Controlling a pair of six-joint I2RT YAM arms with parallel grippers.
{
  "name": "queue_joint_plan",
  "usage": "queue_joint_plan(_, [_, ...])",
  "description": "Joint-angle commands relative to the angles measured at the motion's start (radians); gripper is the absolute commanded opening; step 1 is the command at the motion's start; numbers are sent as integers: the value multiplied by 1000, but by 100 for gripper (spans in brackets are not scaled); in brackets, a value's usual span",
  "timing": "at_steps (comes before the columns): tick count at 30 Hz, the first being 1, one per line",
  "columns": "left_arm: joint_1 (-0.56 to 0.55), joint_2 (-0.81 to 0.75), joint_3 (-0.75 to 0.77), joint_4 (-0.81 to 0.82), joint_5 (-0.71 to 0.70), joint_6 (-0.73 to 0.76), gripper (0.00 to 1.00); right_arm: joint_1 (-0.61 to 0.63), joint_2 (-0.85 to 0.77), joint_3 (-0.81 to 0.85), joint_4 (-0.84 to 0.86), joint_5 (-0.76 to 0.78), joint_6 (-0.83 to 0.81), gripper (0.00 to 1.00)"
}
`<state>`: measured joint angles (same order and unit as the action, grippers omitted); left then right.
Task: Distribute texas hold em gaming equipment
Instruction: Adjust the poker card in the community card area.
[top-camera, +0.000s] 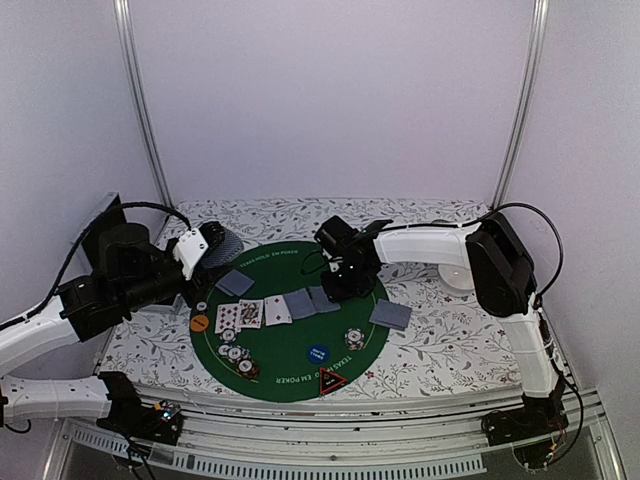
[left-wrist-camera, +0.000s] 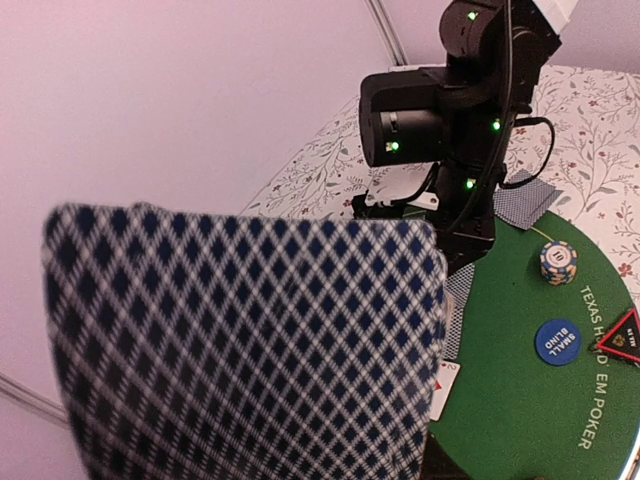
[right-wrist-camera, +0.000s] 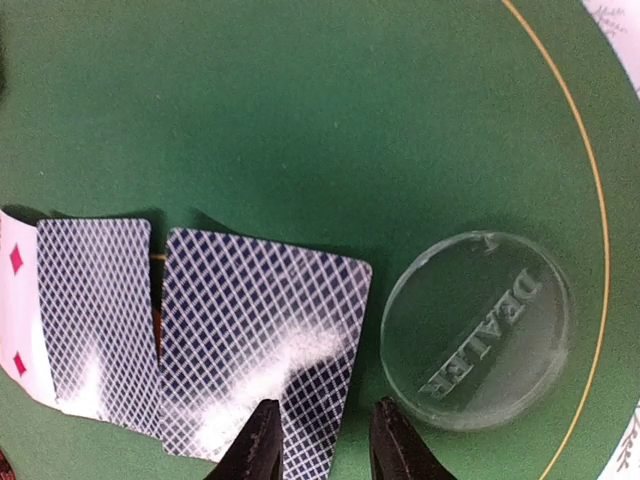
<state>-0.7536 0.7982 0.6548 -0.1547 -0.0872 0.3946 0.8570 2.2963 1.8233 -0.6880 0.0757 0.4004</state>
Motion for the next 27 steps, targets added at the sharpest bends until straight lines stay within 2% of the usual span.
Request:
queue_joint_plan(1, [2,-5,-12,27,14,6,39,-9,-12,-46,-29,-61,52,33])
queue_joint_plan(9, [2,-4,-12,27,16,8,39,-6,26,-19,-25,-96,47,20])
queue_joint_plan(12, [3,-5,-13,25,13,7,39,-8,31,-15,-23,-88,43,5])
queue_joint_plan(13, [2,-5,-15,25,13,8,39,-9,29,-15,-21,-78,43,4])
queue_joint_plan(27, [2,-15,-15,26,15,9,39,-17,41,80,-24,44,-90,2])
